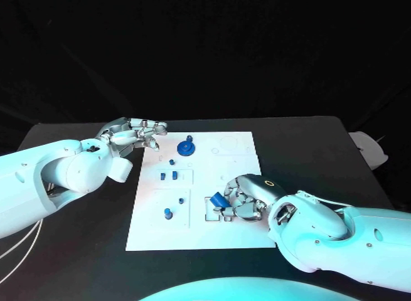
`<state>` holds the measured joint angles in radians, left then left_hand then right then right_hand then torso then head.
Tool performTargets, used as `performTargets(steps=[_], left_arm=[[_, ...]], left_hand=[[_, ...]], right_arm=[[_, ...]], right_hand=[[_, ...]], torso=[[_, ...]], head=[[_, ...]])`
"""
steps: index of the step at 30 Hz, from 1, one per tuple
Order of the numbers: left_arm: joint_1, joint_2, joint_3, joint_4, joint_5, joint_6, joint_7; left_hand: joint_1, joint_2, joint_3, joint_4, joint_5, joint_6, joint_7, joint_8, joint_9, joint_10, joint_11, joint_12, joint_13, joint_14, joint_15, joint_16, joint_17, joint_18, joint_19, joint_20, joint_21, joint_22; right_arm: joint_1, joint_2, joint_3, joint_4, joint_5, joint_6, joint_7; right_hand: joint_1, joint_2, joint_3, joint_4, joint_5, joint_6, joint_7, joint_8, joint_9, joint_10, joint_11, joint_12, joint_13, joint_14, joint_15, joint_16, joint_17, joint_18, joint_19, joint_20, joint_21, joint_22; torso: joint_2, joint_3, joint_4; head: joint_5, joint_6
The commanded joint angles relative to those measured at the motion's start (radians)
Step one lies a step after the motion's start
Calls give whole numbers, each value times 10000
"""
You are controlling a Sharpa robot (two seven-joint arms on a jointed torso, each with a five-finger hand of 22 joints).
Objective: Assemble the parts on the task board
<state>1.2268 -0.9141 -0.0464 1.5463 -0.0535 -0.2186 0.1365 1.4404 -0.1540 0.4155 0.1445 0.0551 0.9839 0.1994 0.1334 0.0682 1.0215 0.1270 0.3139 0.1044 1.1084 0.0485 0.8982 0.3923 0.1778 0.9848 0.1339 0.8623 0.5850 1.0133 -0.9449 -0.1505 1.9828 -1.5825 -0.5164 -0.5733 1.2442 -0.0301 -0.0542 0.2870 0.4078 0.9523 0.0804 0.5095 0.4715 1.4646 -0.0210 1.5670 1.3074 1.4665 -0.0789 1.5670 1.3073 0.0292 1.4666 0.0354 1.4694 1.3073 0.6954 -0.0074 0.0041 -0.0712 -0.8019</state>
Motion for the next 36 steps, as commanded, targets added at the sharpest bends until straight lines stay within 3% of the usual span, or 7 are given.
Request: performTargets(steps=[1, 14, 23, 28, 36], left_arm=[[2, 41, 4, 39, -107, 210, 34], [2, 53, 5, 66, -140, 236, 21], [3, 50, 5, 73, -141, 241, 9], [3, 44, 5, 82, -141, 241, -2], [4, 33, 5, 84, -141, 249, -25]], left_hand=[[-93, 23, -55, -15, 9, -90, 11, 44, -7, -53, 16, 66, 9, -33, 16, -41, -16, 65, 41, 61, -43, -17], [-103, 29, -68, -8, 10, -102, 12, 50, -7, -70, 18, 79, 9, -34, 18, -40, -18, 65, 45, 64, -55, -24], [-104, 29, -74, -7, 10, -109, 13, 51, -8, -78, 20, 84, 9, -34, 19, -40, -19, 65, 47, 65, -59, -27], [-104, 29, -74, -7, 10, -109, 13, 51, -8, -78, 20, 84, 9, -34, 19, -40, -19, 65, 47, 65, -59, -27], [-105, 27, -81, -7, 10, -123, 14, 50, -10, -93, 22, 87, 8, -35, 20, -40, -20, 66, 49, 66, -65, -31]], right_arm=[[2, 150, 5, -91, 448, 574, -94], [5, 403, 7, -323, 467, 723, -199], [8, 563, 8, -411, 502, 946, -205], [23, 613, 8, -493, 506, 1035, -216], [41, 655, 8, -566, 493, 1064, -230]], right_hand=[[119, 410, 46, 26, -27, 561, -436, 86, 168, 1062, -97, 38, 2634, 1043, -85, 37, 2635, -71, 668, -98, -30, 2345], [-204, 570, 165, 37, -20, 939, -592, 224, 291, 1062, -229, 38, 2634, 1043, -189, 37, 2635, -82, 691, -180, 27, 2361], [-757, 436, 36, 44, -24, 1105, -674, 367, 441, 1062, -307, 38, 2634, 1043, -259, 37, 2635, -86, 698, -252, 41, 2365], [-1027, 372, -92, 27, 579, 1097, -703, 428, 547, 1062, -334, 38, 2634, 1043, -288, 37, 2635, -81, 690, -286, 17, 2358], [-1284, 326, -259, 46, 694, 1080, -695, 454, 604, 1062, -330, 38, 2634, 1043, -287, 37, 2635, -73, 675, -290, -25, 2347]], torso=[[-2, 1, -11], [-1, 12, -20], [5, 13, -24], [4, 12, -19], [1, 18, -26]], head=[[44, -7], [96, 13], [114, -11], [111, -32], [143, -33]])
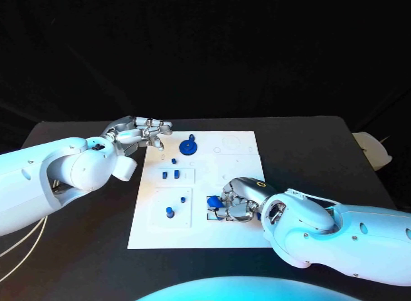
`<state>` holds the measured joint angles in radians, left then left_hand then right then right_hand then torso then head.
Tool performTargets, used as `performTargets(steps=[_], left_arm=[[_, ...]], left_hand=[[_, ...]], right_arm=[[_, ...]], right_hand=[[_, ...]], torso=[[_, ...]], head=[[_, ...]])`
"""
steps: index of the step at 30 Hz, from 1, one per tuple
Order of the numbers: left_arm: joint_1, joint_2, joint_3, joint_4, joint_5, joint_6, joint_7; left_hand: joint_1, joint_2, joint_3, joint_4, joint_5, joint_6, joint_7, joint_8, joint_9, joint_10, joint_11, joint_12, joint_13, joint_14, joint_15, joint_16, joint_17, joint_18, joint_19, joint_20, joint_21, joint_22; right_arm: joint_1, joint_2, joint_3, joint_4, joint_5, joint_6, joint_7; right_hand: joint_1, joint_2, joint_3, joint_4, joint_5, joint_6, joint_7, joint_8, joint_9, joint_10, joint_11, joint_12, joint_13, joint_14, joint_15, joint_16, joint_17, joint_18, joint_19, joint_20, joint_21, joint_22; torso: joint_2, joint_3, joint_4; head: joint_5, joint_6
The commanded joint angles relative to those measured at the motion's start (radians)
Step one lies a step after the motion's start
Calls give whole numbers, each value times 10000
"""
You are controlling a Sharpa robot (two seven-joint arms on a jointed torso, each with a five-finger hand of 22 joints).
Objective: Assemble the parts on the task board
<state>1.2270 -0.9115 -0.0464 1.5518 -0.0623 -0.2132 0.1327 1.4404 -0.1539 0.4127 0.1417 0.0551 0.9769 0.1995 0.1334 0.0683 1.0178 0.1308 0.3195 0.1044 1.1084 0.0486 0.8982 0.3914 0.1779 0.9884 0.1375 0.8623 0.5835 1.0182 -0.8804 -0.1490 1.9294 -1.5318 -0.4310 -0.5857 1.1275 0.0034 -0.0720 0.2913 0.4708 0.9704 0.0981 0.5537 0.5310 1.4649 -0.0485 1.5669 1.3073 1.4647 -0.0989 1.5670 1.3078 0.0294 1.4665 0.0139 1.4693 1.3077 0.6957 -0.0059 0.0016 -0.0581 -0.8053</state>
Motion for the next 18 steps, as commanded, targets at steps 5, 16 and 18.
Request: performTargets(steps=[5, 16, 18], left_arm=[[2, 4, 5, 28, -54, 198, 0], [2, -10, 5, 23, -54, 184, -12], [2, -13, 5, 23, -54, 179, -12]], left_hand=[[-106, 26, -53, 21, 10, -52, 13, 50, -10, -56, -16, 30, 8, -35, 20, -40, -11, 65, 13, 30, -65, -17], [-106, 25, -59, 21, 10, -64, 16, 50, -11, -70, -13, 34, 7, -36, 21, -40, -13, 65, 16, 31, -70, -20], [-106, 25, -59, 21, 10, -64, 16, 50, -11, -70, -13, 34, 7, -36, 21, -40, -13, 65, 16, 31, -70, -20]], right_arm=[[-1, 21, -7, -67, -69, 120, -111], [5, 35, -6, -68, -159, -86, -95], [5, 34, -6, -69, -181, -111, -95]], right_hand=[[-595, 33, -380, 16, -65, 873, -866, 37, 75, 1059, -47, 39, 2635, 1061, -82, 37, 2630, -64, 654, -72, -85, 2326], [-1557, 24, -1222, 22, -2099, 767, -814, 84, 240, 1059, 0, 39, 2635, 1061, -45, 37, 2630, -46, 622, -39, -177, 2302], [-1646, 9, -1285, 25, -2246, 755, -809, 87, 256, 1059, 5, 39, 2635, 1061, -41, 37, 2630, -45, 620, -35, -186, 2300]], torso=[[0, 5, -7], [1, 5, 1], [-3, 3, 0]], head=[[1, 6], [10, 7], [8, 7]])
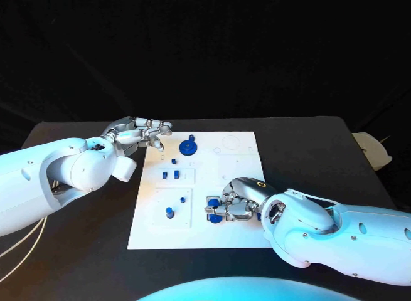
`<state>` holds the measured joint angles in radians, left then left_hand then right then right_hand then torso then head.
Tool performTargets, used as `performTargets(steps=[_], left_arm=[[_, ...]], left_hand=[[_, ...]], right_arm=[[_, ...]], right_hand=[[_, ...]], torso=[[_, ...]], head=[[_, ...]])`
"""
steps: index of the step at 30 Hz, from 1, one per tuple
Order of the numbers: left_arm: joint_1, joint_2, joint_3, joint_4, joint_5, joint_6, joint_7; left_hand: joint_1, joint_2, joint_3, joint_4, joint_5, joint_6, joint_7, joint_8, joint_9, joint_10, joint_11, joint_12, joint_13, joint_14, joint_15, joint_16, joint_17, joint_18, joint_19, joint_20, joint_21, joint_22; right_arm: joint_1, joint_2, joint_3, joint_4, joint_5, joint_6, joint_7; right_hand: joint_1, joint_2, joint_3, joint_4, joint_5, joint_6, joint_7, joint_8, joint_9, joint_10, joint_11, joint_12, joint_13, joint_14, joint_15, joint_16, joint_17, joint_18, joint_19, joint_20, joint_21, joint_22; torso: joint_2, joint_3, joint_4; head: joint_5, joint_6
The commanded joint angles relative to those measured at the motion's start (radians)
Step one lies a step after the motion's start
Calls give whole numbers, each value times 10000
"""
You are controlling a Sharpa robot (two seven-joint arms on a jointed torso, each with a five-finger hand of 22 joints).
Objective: Assemble the parts on the task board
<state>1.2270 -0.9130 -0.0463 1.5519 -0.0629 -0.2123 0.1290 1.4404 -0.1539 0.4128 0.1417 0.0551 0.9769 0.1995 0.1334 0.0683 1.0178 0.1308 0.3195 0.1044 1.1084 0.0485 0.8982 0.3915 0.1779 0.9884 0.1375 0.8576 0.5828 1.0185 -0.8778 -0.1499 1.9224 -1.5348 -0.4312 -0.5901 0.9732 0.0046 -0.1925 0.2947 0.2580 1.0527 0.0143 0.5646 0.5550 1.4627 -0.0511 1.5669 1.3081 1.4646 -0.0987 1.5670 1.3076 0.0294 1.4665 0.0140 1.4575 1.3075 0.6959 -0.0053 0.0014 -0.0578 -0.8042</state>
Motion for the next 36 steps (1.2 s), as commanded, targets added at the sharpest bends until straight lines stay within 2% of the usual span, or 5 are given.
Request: performTargets(steps=[1, 16, 23, 26, 36], left_arm=[[2, 0, 4, 21, -48, 169, 24], [2, -50, 3, 42, -48, 169, 21], [1, -56, 3, 31, -48, 173, 21], [1, -54, 2, 31, -48, 177, 29], [0, -122, 1, 59, -48, 130, 106]], left_hand=[[-106, 25, -59, 21, 10, -64, 16, 50, -11, -70, -13, 34, 7, -36, 21, -40, -13, 65, 16, 31, -23, -13], [-106, 25, -59, 21, 10, -64, 16, 50, -11, -70, -13, 34, 7, -36, 21, -40, -13, 65, 16, 31, -23, -13], [-106, 25, -59, 21, 10, -64, 16, 50, -11, -70, -13, 34, 7, -36, 21, -40, -13, 65, 16, 31, -23, -13], [-106, 25, -59, 21, 10, -64, 16, 50, -11, -70, -13, 34, 7, -36, 21, -40, -13, 65, 16, 31, -23, -13], [-103, 38, -65, 22, 12, -78, 19, 55, -11, -90, -11, 47, 7, -37, 23, -40, -16, 66, 21, 34, -33, -20]], right_arm=[[2, 6, 3, 3, -159, -122, -50], [-5, -388, 4, 567, -320, -236, 57], [-6, -675, 4, 785, -329, 31, 107], [-7, -793, 4, 790, -364, 30, 112], [131, -1999, 21, 1095, -331, -842, 261]], right_hand=[[-146, -17, -109, -10, -197, -75, 32, -21, 24, 1081, 32, 39, 2627, 1062, -39, 38, 2632, -42, 616, -33, -80, 2299], [340, 8, -64, -76, 33, -59, 10, 19, 99, 1081, 15, 39, 2627, 1062, -48, 38, 2632, -54, 638, -35, -23, 2315], [1536, 116, 137, -392, 1004, -69, -45, 31, 160, 1081, -34, 39, 2627, 1062, -91, 38, 2632, -62, 654, -70, 17, 2327], [1825, 204, 235, -466, 1038, -74, -54, 22, 165, 1081, -43, 39, 2627, 1062, -98, 38, 2632, -64, 658, -79, 26, 2330], [1996, 37, 184, -344, 1104, -422, 125, -365, -1, 1081, 94, 39, 2627, 1050, -3, 13, 2584, -1, 536, -23, -306, 2239]], torso=[[-5, -5, 1], [2, 1, -4], [-6, 3, -6], [-7, 4, -2], [-12, -7, -14]], head=[[0, -1], [7, 37], [20, 38], [12, 45], [-123, 52]])
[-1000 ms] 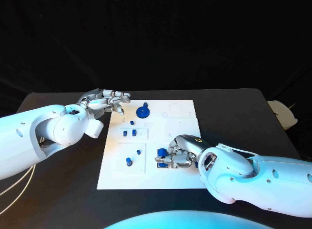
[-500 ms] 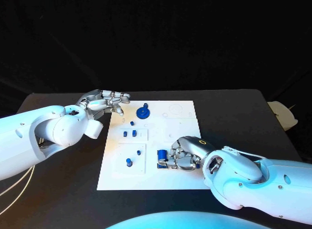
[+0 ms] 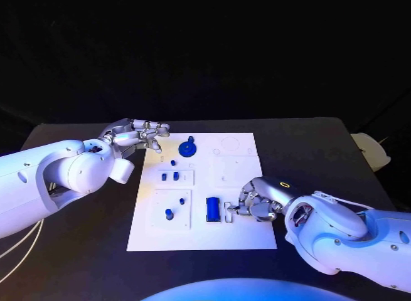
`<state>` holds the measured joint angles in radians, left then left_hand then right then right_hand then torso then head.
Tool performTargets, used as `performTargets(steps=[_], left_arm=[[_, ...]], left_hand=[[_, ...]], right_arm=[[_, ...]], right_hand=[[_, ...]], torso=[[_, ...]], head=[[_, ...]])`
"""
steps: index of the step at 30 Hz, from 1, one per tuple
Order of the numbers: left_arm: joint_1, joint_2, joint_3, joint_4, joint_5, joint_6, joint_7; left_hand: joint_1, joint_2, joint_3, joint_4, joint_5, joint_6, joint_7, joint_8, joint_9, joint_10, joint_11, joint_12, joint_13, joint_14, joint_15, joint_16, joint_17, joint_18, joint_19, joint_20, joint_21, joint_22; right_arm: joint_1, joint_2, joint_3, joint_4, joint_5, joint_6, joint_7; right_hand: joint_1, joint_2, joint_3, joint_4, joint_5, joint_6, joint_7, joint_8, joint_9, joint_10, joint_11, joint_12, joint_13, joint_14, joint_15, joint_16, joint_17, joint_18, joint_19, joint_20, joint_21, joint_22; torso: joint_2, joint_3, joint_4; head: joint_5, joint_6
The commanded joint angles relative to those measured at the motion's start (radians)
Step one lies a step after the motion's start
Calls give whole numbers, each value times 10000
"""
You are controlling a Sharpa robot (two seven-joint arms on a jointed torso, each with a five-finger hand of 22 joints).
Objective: Assemble the parts on the task board
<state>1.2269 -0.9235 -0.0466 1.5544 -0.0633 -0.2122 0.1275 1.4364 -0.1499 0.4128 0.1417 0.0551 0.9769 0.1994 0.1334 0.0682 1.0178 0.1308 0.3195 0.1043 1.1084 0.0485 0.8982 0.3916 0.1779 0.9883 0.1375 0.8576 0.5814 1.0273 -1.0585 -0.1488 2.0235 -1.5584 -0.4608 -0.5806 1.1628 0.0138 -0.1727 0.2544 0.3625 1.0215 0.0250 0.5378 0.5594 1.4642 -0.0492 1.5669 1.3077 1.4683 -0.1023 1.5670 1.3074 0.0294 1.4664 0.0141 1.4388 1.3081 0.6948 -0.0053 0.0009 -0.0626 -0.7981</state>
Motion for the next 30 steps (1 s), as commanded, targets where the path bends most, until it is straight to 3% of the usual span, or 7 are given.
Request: performTargets(steps=[1, 5, 11, 20, 30], left_arm=[[1, -26, 4, 41, -43, 123, 130], [0, -73, 5, 69, -43, 118, 174], [-1, -114, 4, 94, -43, 123, 200], [-2, -160, 4, 114, -43, 122, 209], [-2, -202, 3, 116, -43, 122, 199]], left_hand=[[-63, -2, -65, 21, 12, -78, 19, 55, -11, -90, -11, 47, 7, -37, 23, -40, -16, 65, 21, 34, -34, -7], [-56, 4, -63, 18, 12, -79, 18, 59, -10, -92, -12, 52, 8, -36, 23, -39, -17, 65, 23, 34, -36, -8], [-56, 4, -63, 18, 12, -79, 18, 59, -10, -92, -12, 52, 8, -36, 23, -39, -17, 65, 23, 34, -36, -8], [-56, 4, -63, 18, 12, -79, 18, 59, -10, -92, -12, 52, 8, -36, 23, -39, -17, 65, 23, 34, -36, -8], [-56, 4, -63, 18, 12, -79, 18, 59, -10, -92, -12, 52, 8, -36, 23, -39, -17, 65, 23, 34, -36, -8]], right_arm=[[58, -323, 10, 118, -92, -604, 186], [102, -927, 7, 187, -145, -686, 241], [58, -1310, -18, 119, -530, -629, 235], [-238, -1261, -46, -25, -1053, -516, 158], [-451, -1016, -69, -200, -1314, -293, 113]], right_hand=[[141, -82, -13, 74, 77, -160, 53, -175, -84, 1066, 105, 39, 2631, 1008, 56, 0, 2561, 12, 510, -7, -188, 2215], [345, -193, 2, 166, 107, -247, 188, -557, -280, 947, 228, -134, 2489, 979, 164, -63, 2441, 58, 417, 90, -430, 2151], [460, -187, 39, 191, 109, -161, 196, -662, -340, 928, 243, -164, 2466, 989, 184, -43, 2481, 15, 494, 119, -217, 2211], [816, -182, 142, 125, 28, -61, 213, -932, -480, 892, 251, -222, 2421, 999, 190, -22, 2522, -5, 542, 137, -102, 2245], [1324, -258, 244, -46, -281, -62, 448, -1917, -1153, 866, 445, -270, 2387, 994, 345, -33, 2503, -3, 535, 258, -128, 2239]], torso=[[0, -9, -7], [-5, -4, -12], [-19, -5, -31], [2, -2, -3], [-9, -12, -3]], head=[[-107, -3], [-272, 2], [-410, -22], [-424, -71], [-408, -122]])
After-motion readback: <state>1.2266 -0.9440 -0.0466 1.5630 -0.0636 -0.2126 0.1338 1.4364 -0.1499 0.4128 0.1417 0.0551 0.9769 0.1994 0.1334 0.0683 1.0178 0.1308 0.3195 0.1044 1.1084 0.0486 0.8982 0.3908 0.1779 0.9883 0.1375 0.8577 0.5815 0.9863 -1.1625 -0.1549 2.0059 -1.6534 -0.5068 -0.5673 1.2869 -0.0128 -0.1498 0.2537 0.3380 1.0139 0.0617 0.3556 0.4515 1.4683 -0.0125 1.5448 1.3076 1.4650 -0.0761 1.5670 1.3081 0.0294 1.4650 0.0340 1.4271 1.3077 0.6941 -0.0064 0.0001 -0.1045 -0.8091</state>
